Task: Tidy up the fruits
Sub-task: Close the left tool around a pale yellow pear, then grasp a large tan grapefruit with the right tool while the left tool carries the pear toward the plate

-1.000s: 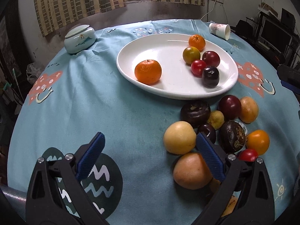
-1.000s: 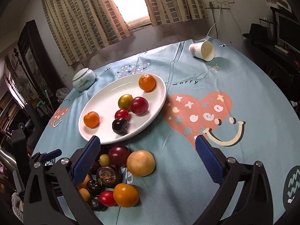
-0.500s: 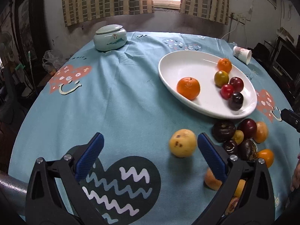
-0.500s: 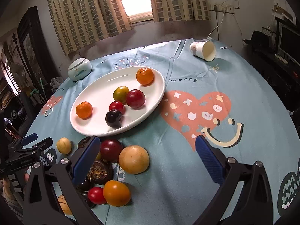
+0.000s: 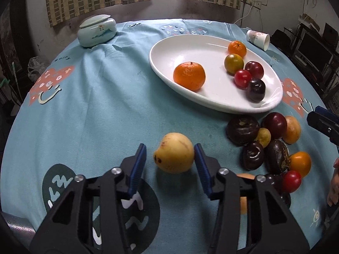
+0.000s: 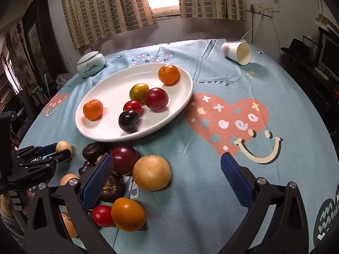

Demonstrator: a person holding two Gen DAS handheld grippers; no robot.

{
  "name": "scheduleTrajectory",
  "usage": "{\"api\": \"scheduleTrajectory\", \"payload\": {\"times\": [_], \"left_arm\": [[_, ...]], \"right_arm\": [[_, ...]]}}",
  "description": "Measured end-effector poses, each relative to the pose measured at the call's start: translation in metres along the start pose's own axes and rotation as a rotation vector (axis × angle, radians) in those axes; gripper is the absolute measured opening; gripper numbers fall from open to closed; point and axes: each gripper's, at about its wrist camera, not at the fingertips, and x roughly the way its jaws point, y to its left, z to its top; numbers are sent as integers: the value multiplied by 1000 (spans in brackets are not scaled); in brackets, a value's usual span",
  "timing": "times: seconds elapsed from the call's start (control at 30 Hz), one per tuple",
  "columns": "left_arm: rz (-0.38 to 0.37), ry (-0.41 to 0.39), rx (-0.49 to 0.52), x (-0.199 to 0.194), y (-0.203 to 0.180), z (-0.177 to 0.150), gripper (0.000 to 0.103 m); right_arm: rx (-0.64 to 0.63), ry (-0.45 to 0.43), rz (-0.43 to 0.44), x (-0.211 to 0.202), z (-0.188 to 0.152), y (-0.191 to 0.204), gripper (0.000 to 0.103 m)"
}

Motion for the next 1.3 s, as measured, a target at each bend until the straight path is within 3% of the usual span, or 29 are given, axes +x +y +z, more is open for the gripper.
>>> {"api": "scheduleTrajectory", "payload": {"times": [0.43,0.6,0.93,1.07,1.3], "left_arm": [[38,-13,39,-2,-9,-3,39],[37,-11,37,-2,-9,-2,39],[48,-14,43,0,-9,-3,40],[48,-10,47,1,-10,-4,40],[57,-25,46,-1,-10,-4,39]], "right_arm": [[-44,78,-1,18,-10,9,100],[-39,129,12,28,-15,8,79],[-54,133,22,36,-19,10,65],[-49,129,56,36,-18,9,50],[-45,125,62,31,-15,9,45]]}}
